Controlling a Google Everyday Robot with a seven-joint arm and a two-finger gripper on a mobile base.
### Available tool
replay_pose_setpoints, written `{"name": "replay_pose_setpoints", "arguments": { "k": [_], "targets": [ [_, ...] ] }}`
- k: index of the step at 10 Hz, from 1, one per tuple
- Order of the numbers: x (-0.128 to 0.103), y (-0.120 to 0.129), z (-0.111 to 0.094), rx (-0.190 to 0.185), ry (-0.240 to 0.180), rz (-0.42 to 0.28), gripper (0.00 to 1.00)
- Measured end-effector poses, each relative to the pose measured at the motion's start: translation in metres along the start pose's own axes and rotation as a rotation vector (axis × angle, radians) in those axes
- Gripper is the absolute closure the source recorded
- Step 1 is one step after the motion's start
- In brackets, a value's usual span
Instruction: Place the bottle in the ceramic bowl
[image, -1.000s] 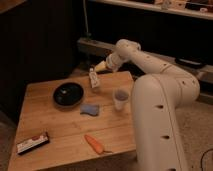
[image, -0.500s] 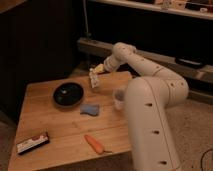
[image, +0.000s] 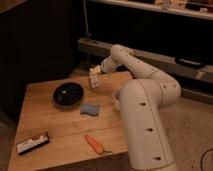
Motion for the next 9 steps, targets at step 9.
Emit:
{"name": "replay_pose_setpoints", "arguments": {
  "k": [9],
  "targets": [
    [0.017, 0.007, 0.040, -0.022, 0.088, 0.005, 0.20]
  ]
}}
